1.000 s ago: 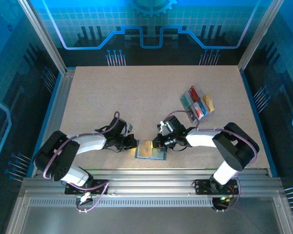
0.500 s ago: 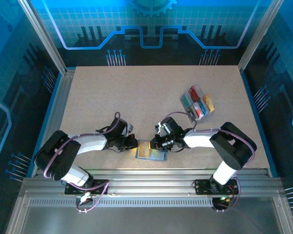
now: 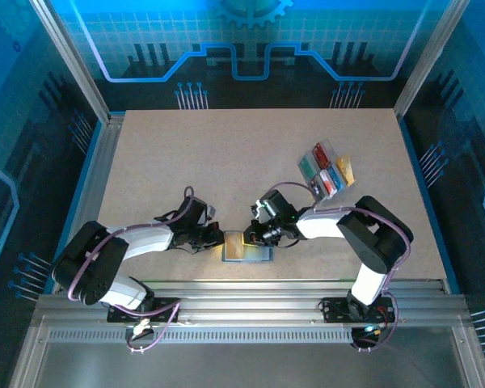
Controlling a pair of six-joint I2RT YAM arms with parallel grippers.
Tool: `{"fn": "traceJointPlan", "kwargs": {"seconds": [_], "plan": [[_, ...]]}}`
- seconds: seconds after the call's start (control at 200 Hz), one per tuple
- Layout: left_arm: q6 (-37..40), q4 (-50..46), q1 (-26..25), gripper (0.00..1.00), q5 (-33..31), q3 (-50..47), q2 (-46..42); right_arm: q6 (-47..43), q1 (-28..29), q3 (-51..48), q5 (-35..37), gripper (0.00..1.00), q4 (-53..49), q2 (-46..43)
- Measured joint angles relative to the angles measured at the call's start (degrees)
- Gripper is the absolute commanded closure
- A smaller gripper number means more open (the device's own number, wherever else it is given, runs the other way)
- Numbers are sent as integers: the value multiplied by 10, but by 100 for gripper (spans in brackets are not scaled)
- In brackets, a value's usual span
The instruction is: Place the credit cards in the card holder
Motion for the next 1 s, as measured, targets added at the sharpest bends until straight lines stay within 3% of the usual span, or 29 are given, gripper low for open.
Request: {"fn": "traceJointPlan", "kwargs": {"seconds": [0.225,0.575,0.665,0.82,1.001], "plan": [[-2,-33,28,100,-17,0,-19,-27,0,81,-1,100,-30,55],[-1,-47,29,100,-25,0,-26,-59,0,108,11,100,-60,63],[-2,-47,29,100,-25,0,-26,-70,0,118,18,93,-74,63],[-1,-61,29,96,-23,0,-36,-92,2,141,30,70,-102,61],[1,-101,34,93,-23,0,-88,-119,8,153,64,61,-148,30]]}}
